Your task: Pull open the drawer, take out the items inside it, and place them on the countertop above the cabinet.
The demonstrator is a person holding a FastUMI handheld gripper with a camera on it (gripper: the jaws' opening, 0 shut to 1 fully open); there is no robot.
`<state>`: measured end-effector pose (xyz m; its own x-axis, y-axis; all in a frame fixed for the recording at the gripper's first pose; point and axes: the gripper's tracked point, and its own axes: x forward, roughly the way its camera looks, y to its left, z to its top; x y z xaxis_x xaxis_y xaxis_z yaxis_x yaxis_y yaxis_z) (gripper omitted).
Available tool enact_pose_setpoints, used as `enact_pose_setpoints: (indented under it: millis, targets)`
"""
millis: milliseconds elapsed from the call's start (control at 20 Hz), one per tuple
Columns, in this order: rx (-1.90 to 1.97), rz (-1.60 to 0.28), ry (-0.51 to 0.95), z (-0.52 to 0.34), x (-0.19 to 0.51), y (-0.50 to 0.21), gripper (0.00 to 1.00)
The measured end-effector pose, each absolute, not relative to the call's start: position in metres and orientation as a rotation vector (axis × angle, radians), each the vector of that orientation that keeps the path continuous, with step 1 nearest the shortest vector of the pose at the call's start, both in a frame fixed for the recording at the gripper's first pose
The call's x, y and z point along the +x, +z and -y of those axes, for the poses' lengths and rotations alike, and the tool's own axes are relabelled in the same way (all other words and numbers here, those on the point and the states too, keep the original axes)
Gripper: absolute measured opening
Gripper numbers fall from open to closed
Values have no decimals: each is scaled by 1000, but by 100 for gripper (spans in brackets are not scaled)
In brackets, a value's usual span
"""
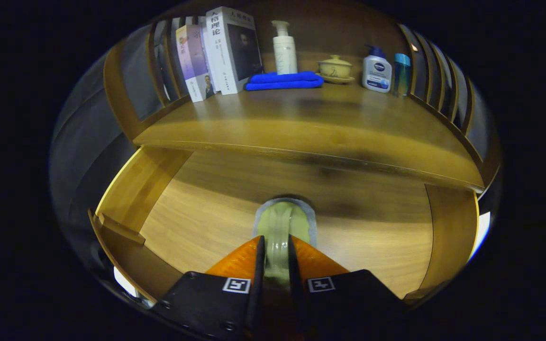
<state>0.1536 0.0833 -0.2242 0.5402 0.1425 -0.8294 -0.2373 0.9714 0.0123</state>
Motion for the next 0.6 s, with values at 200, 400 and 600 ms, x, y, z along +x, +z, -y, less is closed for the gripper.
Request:
enact_pose_setpoints:
  millis: [200, 400, 600]
  targets:
    - [-135, -964, 285, -87, 149, -223, 24]
    - [-157, -890, 327, -92, 149, -210, 24]
    - [-162, -850, 364, -93, 144, -195, 24]
